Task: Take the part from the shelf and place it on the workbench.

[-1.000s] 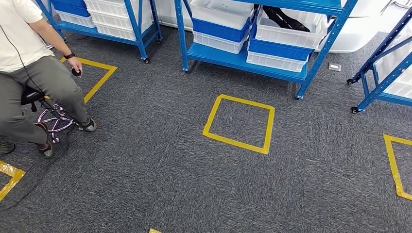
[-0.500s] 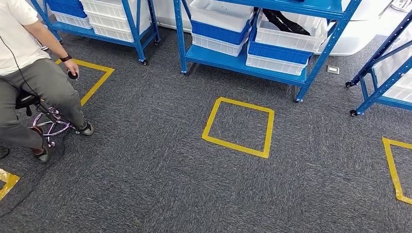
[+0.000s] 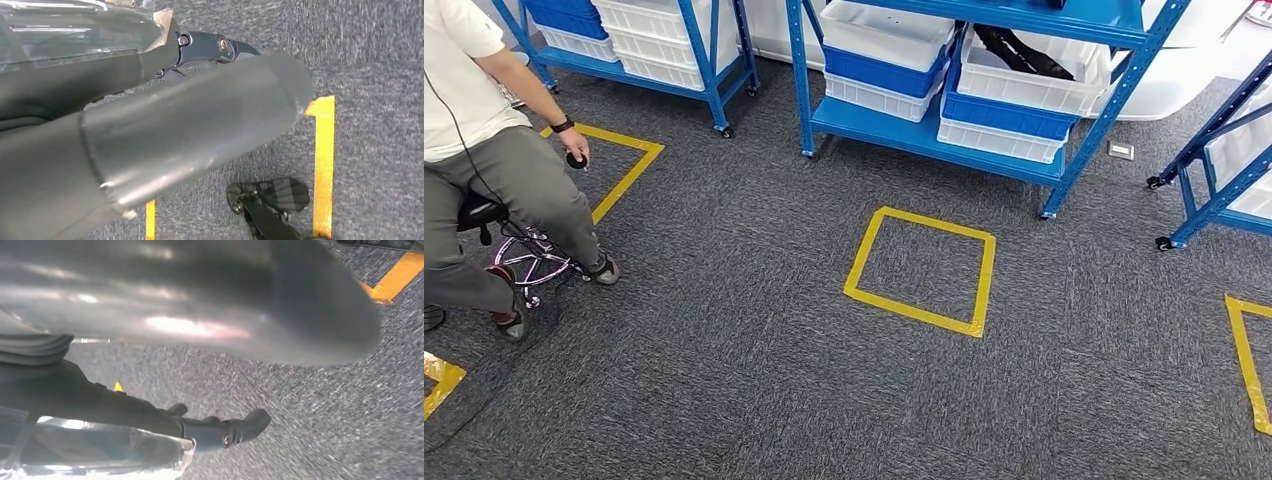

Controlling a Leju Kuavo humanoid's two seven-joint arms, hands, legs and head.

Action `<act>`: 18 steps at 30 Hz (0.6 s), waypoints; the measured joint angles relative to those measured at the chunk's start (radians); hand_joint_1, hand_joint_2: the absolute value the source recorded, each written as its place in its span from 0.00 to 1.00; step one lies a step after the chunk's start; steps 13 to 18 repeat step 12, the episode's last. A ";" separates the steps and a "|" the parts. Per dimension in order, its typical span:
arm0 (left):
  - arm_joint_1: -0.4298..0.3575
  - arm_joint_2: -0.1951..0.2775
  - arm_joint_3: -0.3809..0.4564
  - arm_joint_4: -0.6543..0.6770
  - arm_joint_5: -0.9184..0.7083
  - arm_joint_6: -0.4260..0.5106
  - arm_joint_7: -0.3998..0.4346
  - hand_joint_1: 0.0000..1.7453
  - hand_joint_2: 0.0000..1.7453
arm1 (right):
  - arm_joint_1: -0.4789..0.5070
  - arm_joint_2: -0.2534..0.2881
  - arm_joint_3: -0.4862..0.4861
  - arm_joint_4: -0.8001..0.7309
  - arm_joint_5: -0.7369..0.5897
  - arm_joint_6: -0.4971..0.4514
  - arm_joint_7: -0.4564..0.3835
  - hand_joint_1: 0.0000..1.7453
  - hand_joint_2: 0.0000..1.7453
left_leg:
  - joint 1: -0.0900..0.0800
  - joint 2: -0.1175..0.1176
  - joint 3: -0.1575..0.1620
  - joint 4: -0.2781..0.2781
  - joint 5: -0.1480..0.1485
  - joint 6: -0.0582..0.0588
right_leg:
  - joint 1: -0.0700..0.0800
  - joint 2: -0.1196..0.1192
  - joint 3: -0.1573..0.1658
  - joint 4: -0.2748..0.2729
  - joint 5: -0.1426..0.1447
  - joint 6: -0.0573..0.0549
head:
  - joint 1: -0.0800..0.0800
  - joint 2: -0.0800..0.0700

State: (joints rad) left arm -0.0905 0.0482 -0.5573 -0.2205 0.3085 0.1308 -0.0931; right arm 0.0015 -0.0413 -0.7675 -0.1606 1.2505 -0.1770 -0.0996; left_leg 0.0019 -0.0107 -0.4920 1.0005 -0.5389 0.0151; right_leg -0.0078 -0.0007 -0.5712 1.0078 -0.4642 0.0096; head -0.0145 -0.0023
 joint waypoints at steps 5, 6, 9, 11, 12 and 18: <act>0.000 0.001 0.000 0.000 0.000 0.000 0.001 0.00 0.00 | 0.000 0.003 0.000 0.000 0.000 -0.001 0.000 0.00 0.00 | 0.009 0.006 -0.127 0.239 -0.104 -0.023 | -0.009 0.000 0.024 -0.007 -0.014 -0.029 | -0.004 0.000; 0.001 0.002 0.000 0.000 0.000 0.000 0.001 0.00 0.00 | 0.000 0.003 0.000 0.000 0.000 -0.002 0.000 0.00 0.00 | 0.010 0.006 -0.161 0.286 -0.112 -0.026 | -0.009 0.001 0.029 -0.007 -0.019 -0.031 | -0.004 0.000; 0.004 0.003 0.000 0.000 0.000 0.000 0.001 0.00 0.00 | 0.002 0.006 0.000 0.000 0.000 -0.003 0.001 0.00 0.00 | 0.018 0.009 -0.145 0.179 0.002 -0.028 | -0.010 0.003 0.055 -0.007 -0.037 -0.024 | -0.005 0.000; 0.003 0.004 0.000 0.000 0.000 0.000 0.001 0.00 0.00 | 0.000 0.009 0.000 0.000 -0.001 -0.004 0.002 0.00 0.00 | 0.016 0.010 -0.098 0.058 0.064 -0.022 | -0.005 0.004 0.065 -0.007 -0.052 -0.012 | -0.004 0.000; 0.003 0.004 0.000 0.000 0.000 0.000 0.001 0.00 0.00 | 0.000 0.009 0.000 0.000 -0.001 -0.004 0.002 0.00 0.00 | 0.015 0.010 -0.088 0.034 0.071 -0.020 | -0.003 0.004 0.065 -0.007 -0.055 -0.009 | -0.004 0.000; 0.003 0.004 0.000 0.000 0.000 0.000 0.001 0.00 0.00 | 0.000 0.009 0.000 0.000 -0.001 -0.004 0.002 0.00 0.00 | 0.015 0.010 -0.088 0.034 0.071 -0.020 | -0.003 0.004 0.065 -0.007 -0.055 -0.009 | -0.004 0.000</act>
